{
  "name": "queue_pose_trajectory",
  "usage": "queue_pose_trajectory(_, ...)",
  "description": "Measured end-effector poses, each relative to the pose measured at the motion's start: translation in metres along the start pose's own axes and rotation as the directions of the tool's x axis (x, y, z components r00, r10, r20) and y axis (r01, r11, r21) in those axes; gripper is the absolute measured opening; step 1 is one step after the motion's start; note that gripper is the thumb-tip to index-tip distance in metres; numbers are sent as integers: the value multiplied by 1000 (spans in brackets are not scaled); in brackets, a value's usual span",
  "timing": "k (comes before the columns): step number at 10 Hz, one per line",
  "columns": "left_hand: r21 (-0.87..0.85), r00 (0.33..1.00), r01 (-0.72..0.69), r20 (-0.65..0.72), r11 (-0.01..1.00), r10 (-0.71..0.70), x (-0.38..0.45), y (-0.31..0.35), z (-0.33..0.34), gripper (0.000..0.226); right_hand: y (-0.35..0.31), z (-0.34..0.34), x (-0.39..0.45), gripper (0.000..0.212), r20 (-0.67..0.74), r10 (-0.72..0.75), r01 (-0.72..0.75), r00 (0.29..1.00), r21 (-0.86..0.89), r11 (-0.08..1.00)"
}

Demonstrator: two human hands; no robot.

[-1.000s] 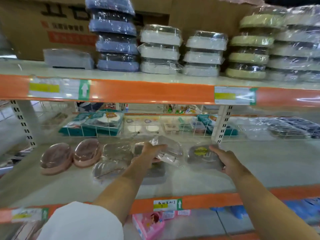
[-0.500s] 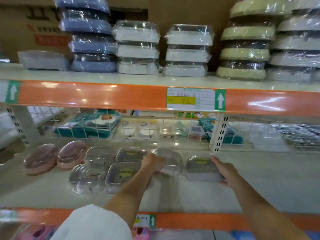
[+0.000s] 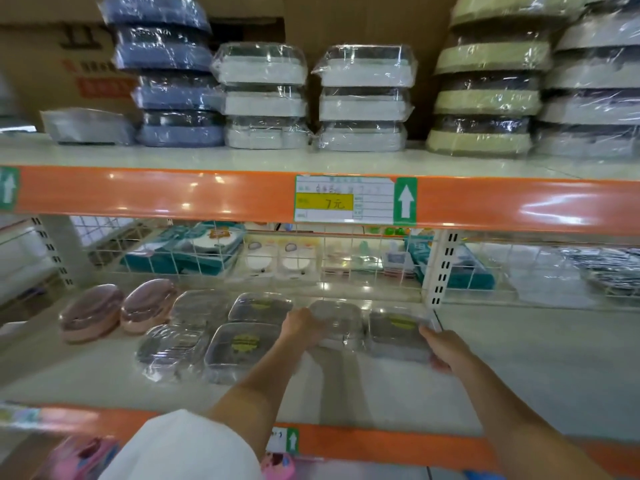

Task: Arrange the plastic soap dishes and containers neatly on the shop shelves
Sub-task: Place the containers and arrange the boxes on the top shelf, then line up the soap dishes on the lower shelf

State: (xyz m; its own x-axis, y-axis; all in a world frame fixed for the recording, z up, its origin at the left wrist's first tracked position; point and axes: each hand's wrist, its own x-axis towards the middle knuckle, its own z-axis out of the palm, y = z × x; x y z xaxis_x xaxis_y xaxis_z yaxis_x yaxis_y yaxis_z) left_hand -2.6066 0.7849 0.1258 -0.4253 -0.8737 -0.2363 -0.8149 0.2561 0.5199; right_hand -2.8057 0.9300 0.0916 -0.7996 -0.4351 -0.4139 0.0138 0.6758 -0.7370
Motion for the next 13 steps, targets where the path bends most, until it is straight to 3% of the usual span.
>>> queue_pose_trajectory(1,139,998,-63,14,988,62,-8,-3,-9,32,0,0,-14,36,10,-94,94,995,-179,979)
queue_pose_trajectory(2,250,990,-137,15,958,138,-22,-6,-25,35,-7,1,-36,43,-55,-190,151,980,-413,898)
queue_pose_trajectory(3,282,984,-174,13,943,177,-34,-18,-40,38,-13,4,-54,45,-72,-251,180,965,-512,840)
queue_pose_trajectory(5,170,976,-206,101,964,191,-67,-72,-89,35,-45,34,-113,43,141,-440,415,887,-660,626)
queue_pose_trajectory(6,205,971,-227,118,952,207,-81,-118,-124,41,-65,65,-167,23,299,-493,551,817,-656,515)
queue_pose_trajectory(7,401,971,-232,144,886,189,-97,-170,-160,46,-84,110,-211,24,366,-548,641,752,-601,478)
queue_pose_trajectory(8,442,984,-176,46,879,174,-119,-206,-190,54,-95,137,-245,29,392,-527,646,754,-588,486)
queue_pose_trajectory(9,404,978,-187,-12,895,210,-157,-237,-234,42,-113,166,-293,41,409,-552,659,727,-639,395)
queue_pose_trajectory(10,411,972,-201,-31,890,234,-167,-267,-260,33,-128,186,-332,35,447,-585,710,677,-606,359)
queue_pose_trajectory(11,438,966,-186,-83,880,246,-197,-293,-296,22,-149,213,-379,35,472,-635,770,611,-539,341)
queue_pose_trajectory(12,396,957,-167,-154,903,245,-219,-314,-331,34,-175,234,-427,39,504,-682,815,530,-525,245)
queue_pose_trajectory(13,406,941,-158,-214,900,262,-233,-328,-360,20,-196,245,-459,34,518,-718,853,466,-479,208)
